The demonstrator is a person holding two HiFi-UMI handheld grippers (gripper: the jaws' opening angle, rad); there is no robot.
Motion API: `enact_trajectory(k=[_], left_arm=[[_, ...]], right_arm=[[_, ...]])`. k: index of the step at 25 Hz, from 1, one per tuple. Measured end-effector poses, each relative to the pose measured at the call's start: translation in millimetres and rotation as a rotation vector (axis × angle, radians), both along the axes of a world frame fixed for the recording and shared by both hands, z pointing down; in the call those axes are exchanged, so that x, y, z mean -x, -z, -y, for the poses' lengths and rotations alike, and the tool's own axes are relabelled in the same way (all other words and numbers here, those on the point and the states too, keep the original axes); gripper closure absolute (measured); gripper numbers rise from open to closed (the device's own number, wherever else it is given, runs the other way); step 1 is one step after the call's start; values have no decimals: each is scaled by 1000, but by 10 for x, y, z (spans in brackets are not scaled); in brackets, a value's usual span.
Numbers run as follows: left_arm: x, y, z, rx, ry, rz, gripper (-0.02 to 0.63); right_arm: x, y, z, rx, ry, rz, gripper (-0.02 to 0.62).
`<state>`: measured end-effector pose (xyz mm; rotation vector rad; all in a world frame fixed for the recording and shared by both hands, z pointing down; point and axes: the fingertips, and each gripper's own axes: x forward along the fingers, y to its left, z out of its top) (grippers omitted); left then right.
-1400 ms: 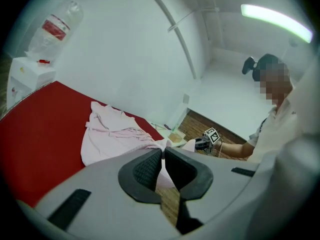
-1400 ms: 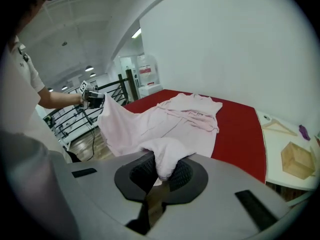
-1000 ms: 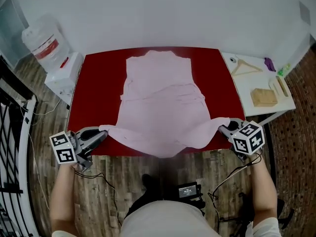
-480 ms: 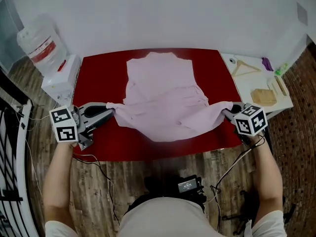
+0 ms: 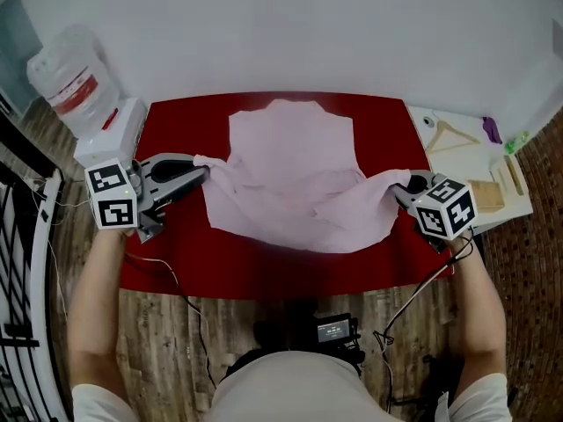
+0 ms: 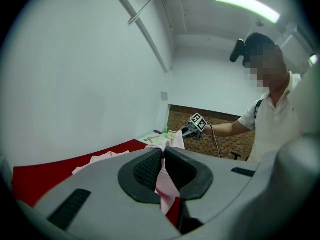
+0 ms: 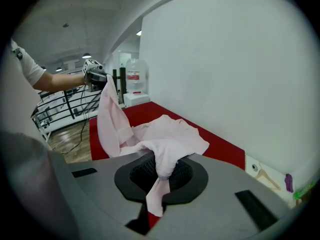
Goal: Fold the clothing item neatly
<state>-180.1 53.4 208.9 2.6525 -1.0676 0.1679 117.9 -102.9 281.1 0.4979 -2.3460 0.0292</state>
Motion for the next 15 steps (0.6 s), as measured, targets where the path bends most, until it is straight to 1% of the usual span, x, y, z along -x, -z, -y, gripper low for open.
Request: enact_trajectory(k=[5,7,11,15], left_arm=[[163,52,442,-1,57,6,583],[225,69,617,-1,79,6,583],[344,94,927,2,123,31,583],[448,71,1186,12,168,50,583]], right_arm=[[215,106,444,16,39,40,572],[280,116,616,18,59,39,572],[390,116,950,10,93,41,572],[482,71,1279,3,104,40,572]])
